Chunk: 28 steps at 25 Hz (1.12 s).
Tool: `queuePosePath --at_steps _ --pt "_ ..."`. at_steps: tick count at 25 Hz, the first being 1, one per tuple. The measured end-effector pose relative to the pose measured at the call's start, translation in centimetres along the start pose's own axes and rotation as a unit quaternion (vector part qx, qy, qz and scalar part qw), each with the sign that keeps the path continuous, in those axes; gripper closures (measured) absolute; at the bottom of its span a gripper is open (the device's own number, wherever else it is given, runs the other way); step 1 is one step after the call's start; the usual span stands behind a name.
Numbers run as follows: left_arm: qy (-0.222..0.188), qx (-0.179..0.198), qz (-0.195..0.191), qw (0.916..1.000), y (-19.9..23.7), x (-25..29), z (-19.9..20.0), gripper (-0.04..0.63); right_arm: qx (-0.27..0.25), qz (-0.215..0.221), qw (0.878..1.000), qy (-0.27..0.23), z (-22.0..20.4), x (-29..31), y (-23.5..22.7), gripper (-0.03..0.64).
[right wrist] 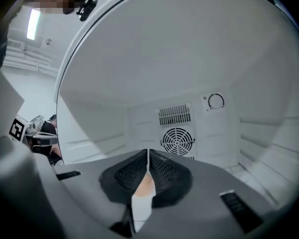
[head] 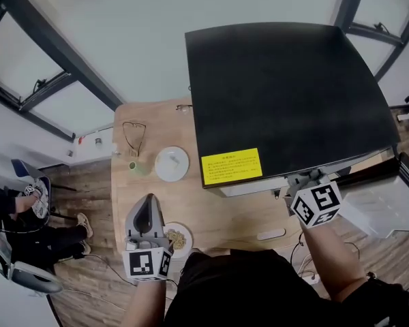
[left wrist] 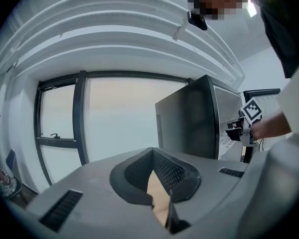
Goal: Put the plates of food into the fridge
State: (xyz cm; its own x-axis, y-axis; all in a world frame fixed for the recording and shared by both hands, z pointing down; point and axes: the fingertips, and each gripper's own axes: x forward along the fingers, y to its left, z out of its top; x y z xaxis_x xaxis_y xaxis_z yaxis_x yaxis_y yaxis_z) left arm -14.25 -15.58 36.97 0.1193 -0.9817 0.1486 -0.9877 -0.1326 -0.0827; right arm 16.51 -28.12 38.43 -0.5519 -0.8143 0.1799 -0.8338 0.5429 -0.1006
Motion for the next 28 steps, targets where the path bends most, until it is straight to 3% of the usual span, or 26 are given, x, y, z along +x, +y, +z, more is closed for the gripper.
queuePosePath --at_steps 9,18,23,28 --pt "-0.018 -0.001 0.016 0.9997 6.2 -4.2 -0.7 0.592 0.018 -0.007 1.000 -0.023 0.6 -1.5 5.3 0.589" --pt "-0.021 -0.003 0.006 0.9998 10.9 -9.4 -2.5 0.592 0.029 -0.024 0.999 -0.022 -0.6 -3.6 12.1 0.589" --pt "-0.029 -0.021 -0.007 0.9993 12.9 -12.1 -3.1 0.592 0.037 0.007 0.998 -0.041 -0.9 -5.1 17.9 0.589" --pt "-0.037 -0.030 -0.017 0.9987 14.9 -14.6 -4.0 0.592 0.064 0.039 0.997 -0.008 -4.8 -6.4 24.5 0.589"
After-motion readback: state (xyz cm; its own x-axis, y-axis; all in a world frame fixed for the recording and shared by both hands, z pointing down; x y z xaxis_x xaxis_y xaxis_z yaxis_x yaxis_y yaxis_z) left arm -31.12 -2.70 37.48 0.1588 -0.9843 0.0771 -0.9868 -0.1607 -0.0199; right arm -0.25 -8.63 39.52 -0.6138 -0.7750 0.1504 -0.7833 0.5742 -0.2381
